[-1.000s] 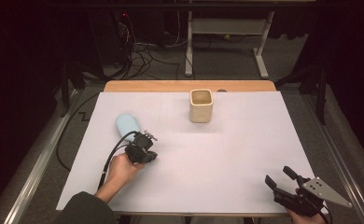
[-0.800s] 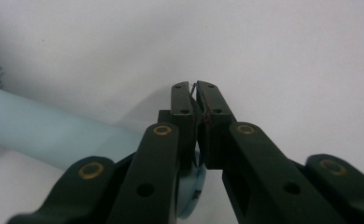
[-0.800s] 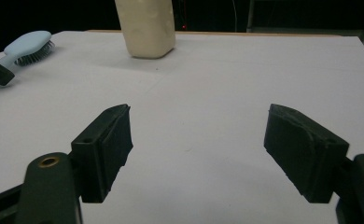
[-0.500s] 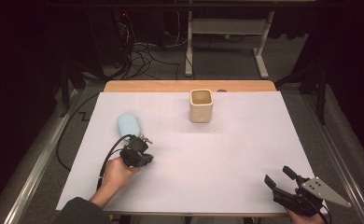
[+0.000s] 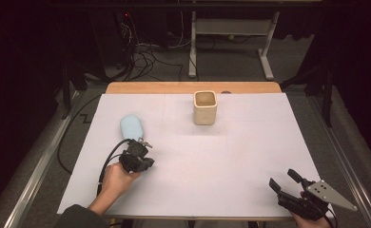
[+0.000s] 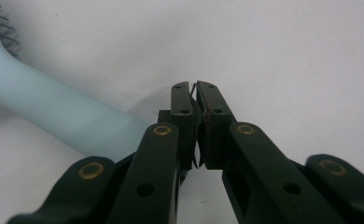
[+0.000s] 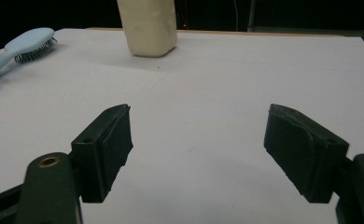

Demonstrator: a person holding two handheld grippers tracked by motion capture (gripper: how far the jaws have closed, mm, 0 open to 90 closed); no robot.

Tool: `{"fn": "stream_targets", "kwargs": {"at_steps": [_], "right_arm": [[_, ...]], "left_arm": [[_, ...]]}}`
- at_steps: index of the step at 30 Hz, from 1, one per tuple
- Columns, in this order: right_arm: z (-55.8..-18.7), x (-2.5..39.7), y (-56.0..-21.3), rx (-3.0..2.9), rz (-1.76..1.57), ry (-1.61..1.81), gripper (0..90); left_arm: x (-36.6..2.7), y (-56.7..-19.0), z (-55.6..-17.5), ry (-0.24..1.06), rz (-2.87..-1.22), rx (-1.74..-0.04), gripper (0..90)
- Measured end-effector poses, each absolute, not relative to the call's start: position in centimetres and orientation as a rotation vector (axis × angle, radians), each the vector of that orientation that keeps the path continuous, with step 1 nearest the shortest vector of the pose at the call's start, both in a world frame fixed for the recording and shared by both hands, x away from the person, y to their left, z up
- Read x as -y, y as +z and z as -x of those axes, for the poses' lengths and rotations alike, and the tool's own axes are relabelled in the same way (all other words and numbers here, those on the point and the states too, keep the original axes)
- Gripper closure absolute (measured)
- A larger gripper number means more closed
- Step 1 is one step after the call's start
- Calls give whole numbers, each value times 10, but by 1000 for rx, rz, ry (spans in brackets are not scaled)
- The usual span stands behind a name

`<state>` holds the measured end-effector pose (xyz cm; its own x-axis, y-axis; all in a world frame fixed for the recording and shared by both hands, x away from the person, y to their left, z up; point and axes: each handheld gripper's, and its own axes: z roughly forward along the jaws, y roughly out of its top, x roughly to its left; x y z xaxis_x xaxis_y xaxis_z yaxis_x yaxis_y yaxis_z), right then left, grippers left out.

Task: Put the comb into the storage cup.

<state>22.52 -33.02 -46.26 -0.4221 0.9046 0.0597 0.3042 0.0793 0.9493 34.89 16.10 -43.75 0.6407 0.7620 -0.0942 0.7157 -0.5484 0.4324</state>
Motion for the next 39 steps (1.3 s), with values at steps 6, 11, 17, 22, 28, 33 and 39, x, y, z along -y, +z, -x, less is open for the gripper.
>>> {"fn": "stream_targets", "kwargs": {"at_steps": [6, 11, 17, 22, 28, 33, 39], "right_arm": [[-225, 330, -462, -1786, -1190, 1366, 239], [-225, 330, -462, -1787, -1184, 1368, 239], [-224, 329, -461, -1794, -1168, 1388, 235], [-224, 330, -461, -1795, -1168, 1387, 235], [-223, 329, -461, -1798, -1161, 1389, 235], [-225, 329, -461, -1802, -1165, 1390, 235], [-224, 329, -461, -1798, -1162, 1392, 235]], "left_arm": [[-167, -432, -348, 176, -2370, -1183, 841], [-178, -424, -348, 240, -2303, -1224, 742], [-191, -414, -353, 279, -2239, -1291, 619], [-201, -409, -362, 303, -2200, -1374, 518], [-208, -414, -374, 258, -2151, -1504, 425], [-208, -419, -379, 244, -2159, -1529, 399], [-207, -427, -389, 225, -2155, -1576, 386]]}}
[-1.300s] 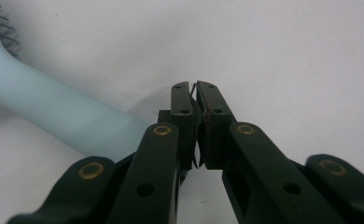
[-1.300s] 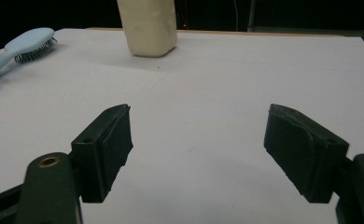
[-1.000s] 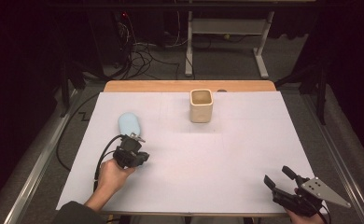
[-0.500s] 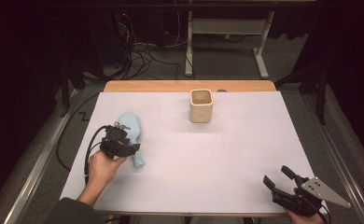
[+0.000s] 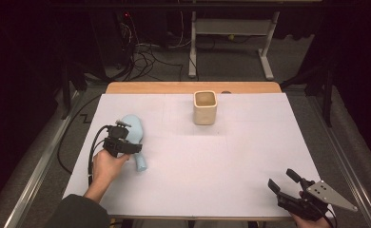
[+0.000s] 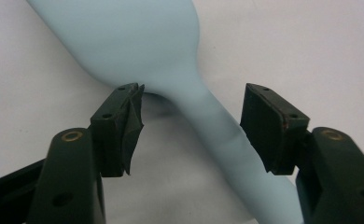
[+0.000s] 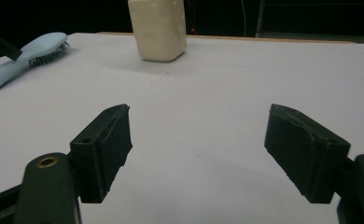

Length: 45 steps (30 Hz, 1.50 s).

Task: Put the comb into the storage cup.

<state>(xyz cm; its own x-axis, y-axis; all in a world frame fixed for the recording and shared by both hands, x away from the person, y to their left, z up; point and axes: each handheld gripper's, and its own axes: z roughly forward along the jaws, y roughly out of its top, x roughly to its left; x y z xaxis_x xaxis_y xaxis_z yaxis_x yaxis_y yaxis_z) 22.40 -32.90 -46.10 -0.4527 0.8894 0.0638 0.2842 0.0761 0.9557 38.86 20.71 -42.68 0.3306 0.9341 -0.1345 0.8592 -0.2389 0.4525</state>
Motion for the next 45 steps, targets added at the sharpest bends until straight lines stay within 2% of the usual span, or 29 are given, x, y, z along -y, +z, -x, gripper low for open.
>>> {"fn": "stream_targets", "kwargs": {"at_steps": [21, 34, 42, 45], "right_arm": [[-225, 328, -462, -1812, -1153, 1380, 237], [-225, 328, -461, -1811, -1147, 1374, 240], [-225, 328, -462, -1810, -1153, 1373, 241], [-225, 328, -462, -1806, -1153, 1372, 242]], "left_arm": [[-203, -439, -395, 186, -2133, -1632, 366], [-202, -445, -403, 208, -2107, -1664, 429], [-199, -448, -406, 248, -2115, -1678, 498], [-200, -448, -408, 261, -2128, -1680, 555]]}}
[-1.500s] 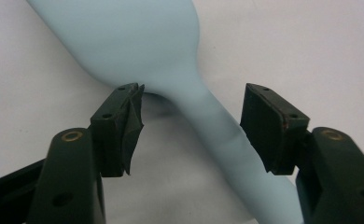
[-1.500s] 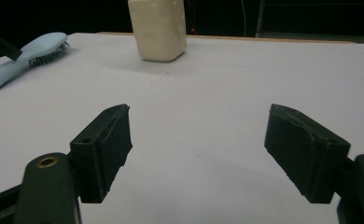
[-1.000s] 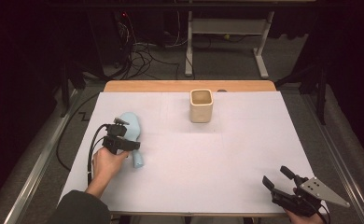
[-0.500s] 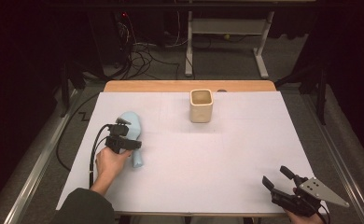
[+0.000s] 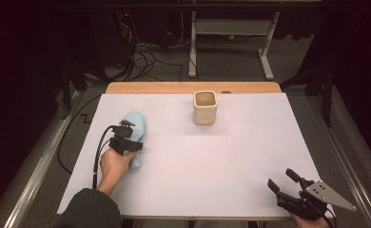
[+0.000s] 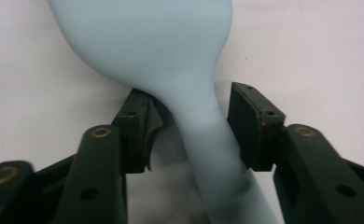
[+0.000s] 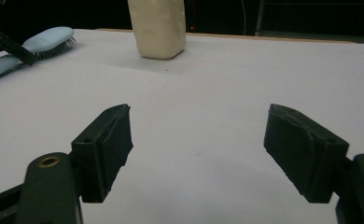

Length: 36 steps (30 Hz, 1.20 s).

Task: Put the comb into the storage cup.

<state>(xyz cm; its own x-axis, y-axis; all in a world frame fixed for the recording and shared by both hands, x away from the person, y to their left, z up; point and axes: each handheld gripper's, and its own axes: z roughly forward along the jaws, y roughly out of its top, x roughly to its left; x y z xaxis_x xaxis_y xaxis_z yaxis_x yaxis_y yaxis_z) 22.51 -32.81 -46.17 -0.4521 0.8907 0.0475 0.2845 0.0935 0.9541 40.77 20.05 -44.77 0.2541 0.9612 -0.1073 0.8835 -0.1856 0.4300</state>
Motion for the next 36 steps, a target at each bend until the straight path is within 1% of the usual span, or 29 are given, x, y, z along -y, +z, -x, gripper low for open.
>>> {"fn": "stream_targets", "kwargs": {"at_steps": [2, 6, 12, 14, 19, 29, 36], "right_arm": [[-225, 328, -462, -1810, -1151, 1371, 242], [-224, 328, -461, -1803, -1150, 1369, 246], [-224, 328, -461, -1806, -1151, 1364, 247], [-224, 328, -462, -1806, -1151, 1364, 247], [-224, 328, -461, -1804, -1149, 1366, 248], [-224, 328, -462, -1808, -1148, 1359, 248], [-225, 327, -462, -1814, -1149, 1358, 247]], "left_arm": [[-202, -448, -408, 261, -2132, -1679, 592], [-204, -448, -409, 259, -2138, -1673, 635], [-203, -447, -411, 271, -2177, -1661, 660], [-204, -447, -411, 293, -2182, -1644, 685], [-204, -446, -409, 352, -2219, -1601, 691], [-210, -441, -406, 337, -2191, -1571, 693], [-209, -439, -402, 358, -2199, -1531, 694]]}}
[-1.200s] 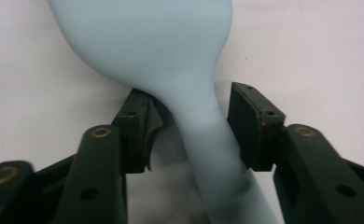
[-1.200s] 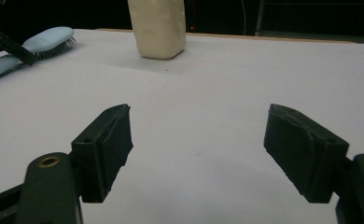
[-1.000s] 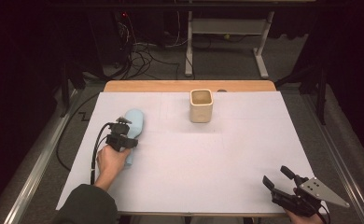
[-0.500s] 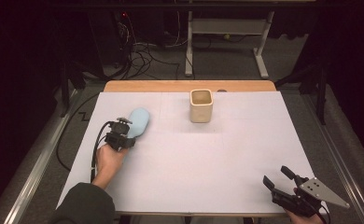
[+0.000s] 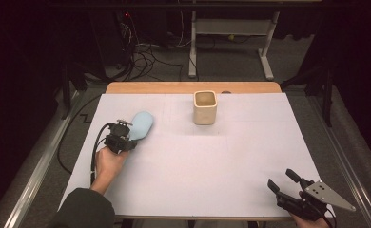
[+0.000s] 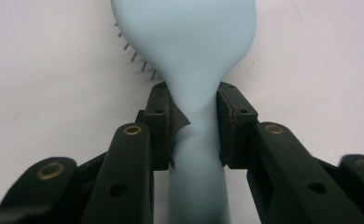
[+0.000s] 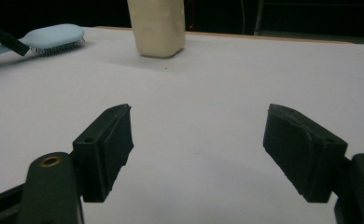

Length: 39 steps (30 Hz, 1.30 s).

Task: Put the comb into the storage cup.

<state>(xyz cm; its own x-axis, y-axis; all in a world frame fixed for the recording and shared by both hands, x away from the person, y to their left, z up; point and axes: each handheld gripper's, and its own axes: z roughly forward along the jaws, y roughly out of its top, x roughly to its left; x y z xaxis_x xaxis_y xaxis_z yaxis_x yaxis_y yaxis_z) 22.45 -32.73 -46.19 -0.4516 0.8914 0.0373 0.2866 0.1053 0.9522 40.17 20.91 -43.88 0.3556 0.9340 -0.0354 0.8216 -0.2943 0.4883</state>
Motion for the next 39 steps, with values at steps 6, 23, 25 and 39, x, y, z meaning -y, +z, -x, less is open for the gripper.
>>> {"fn": "stream_targets", "kwargs": {"at_steps": [6, 23, 25, 39], "right_arm": [[-224, 326, -462, -1825, -1146, 1353, 247], [-225, 326, -462, -1822, -1149, 1350, 247], [-225, 326, -462, -1826, -1147, 1347, 247], [-226, 325, -462, -1828, -1146, 1338, 247]], "left_arm": [[-207, -437, -398, 358, -2220, -1498, 695], [-198, -425, -372, 331, -2236, -1329, 694], [-197, -424, -368, 327, -2235, -1313, 694], [-195, -426, -337, 263, -2228, -1215, 694]]}}
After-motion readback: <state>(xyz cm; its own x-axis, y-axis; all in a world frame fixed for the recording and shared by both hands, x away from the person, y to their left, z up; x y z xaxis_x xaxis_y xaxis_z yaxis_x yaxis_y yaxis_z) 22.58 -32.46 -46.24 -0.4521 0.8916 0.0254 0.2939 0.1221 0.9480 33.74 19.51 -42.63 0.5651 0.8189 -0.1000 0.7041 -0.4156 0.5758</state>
